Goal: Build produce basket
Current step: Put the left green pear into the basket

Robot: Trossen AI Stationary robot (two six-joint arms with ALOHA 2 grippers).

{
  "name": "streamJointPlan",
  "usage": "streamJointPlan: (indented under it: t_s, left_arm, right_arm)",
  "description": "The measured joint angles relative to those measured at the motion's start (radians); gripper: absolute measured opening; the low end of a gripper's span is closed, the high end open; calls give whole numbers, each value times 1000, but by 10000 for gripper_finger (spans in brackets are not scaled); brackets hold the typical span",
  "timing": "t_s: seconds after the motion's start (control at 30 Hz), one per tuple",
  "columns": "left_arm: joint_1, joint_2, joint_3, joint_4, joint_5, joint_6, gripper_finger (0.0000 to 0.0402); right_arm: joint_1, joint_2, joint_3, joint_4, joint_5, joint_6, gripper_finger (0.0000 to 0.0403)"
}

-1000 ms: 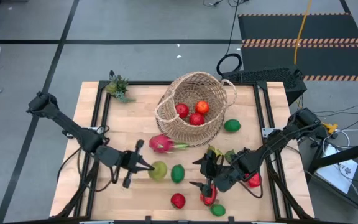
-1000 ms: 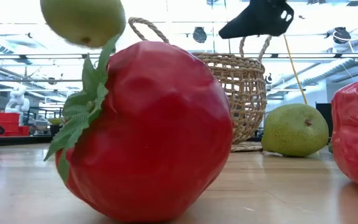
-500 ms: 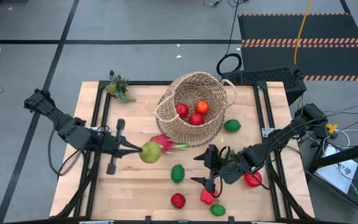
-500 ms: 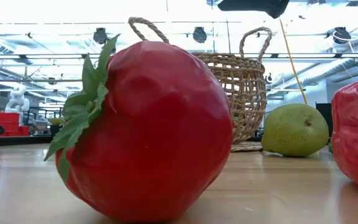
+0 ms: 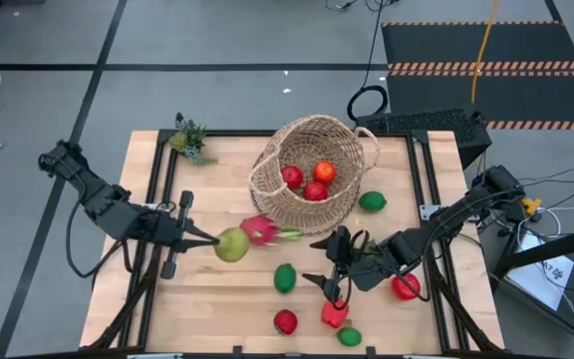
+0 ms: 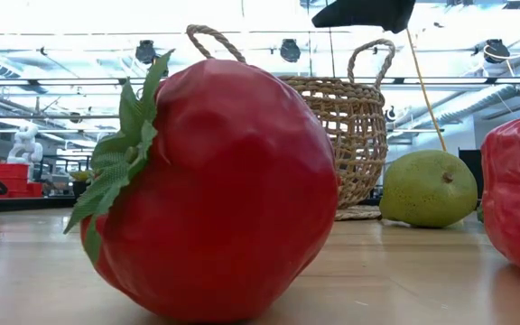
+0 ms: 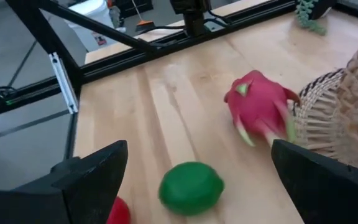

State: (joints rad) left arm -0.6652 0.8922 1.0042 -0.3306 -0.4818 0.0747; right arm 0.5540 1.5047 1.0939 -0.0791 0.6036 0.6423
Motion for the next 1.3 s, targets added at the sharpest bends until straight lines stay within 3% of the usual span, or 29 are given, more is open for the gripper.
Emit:
streamJointPlan:
  t_s: [0.37, 0.93, 1.1, 1.3]
  left_arm:
    - [-44, -1, 0, -9, -1, 165, 7]
    - [-41, 64, -1, -9, -29, 295, 15]
    - [-41, 89, -1, 20, -36, 353, 11]
    - [-41, 111, -1, 52, -36, 419, 14]
  right_arm:
    - [12, 0, 0, 0, 2, 104, 391]
    - [33, 0, -8, -12, -22, 18, 391]
    - [81, 2, -53, 3, -30, 135, 391]
    - [95, 1, -80, 2, -27, 148, 391]
